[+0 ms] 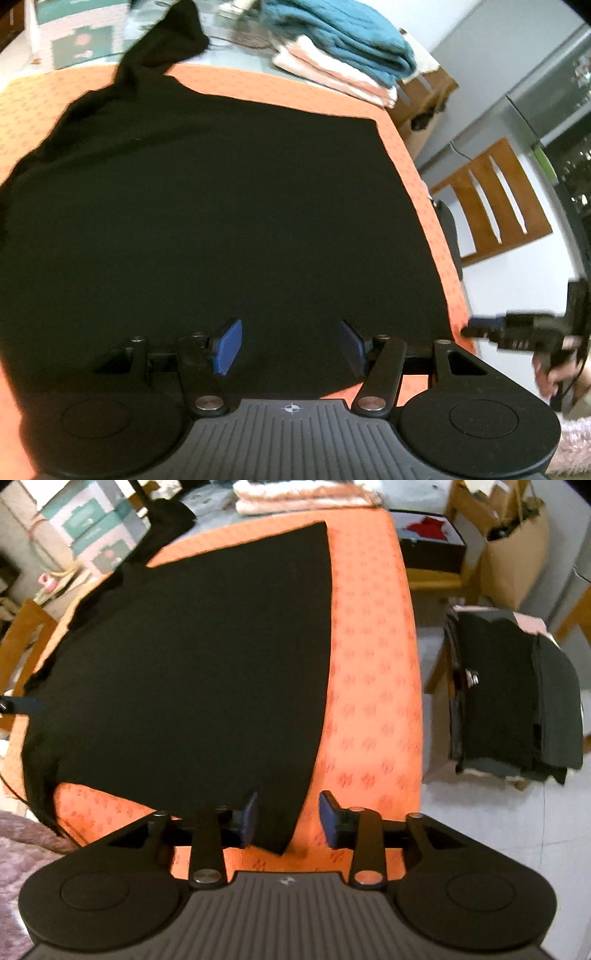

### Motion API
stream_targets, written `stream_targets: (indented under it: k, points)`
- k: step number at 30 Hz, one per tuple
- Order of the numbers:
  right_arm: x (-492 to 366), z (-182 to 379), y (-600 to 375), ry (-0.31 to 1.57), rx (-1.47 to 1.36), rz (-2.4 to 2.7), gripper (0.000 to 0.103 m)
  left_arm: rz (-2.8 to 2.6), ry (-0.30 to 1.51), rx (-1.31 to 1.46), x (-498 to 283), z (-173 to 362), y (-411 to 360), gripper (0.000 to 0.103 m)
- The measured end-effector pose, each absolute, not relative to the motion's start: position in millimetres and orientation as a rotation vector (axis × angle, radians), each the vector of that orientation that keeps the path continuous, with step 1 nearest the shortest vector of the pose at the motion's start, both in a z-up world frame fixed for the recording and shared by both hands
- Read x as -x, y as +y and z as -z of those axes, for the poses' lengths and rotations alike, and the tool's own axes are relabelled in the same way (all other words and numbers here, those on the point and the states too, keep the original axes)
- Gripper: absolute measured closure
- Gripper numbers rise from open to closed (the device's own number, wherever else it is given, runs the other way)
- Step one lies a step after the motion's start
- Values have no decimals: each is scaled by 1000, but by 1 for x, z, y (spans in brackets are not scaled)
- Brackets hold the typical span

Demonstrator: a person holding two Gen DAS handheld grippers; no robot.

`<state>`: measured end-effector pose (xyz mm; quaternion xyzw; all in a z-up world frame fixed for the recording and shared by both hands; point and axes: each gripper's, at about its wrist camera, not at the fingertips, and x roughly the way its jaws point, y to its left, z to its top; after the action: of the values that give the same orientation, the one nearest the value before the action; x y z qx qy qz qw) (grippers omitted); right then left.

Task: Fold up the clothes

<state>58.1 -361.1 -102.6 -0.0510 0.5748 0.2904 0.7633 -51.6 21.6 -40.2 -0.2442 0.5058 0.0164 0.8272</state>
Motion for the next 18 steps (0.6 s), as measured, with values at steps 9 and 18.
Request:
stream_targets:
  k: [9,18]
  points:
    - [-35,129,-347,1275,41,-482,96,-136,1036,541,76,39,65,42]
    - [-21,120,-350,1256,141,-396,101,-267,978,557,97,40,122,42]
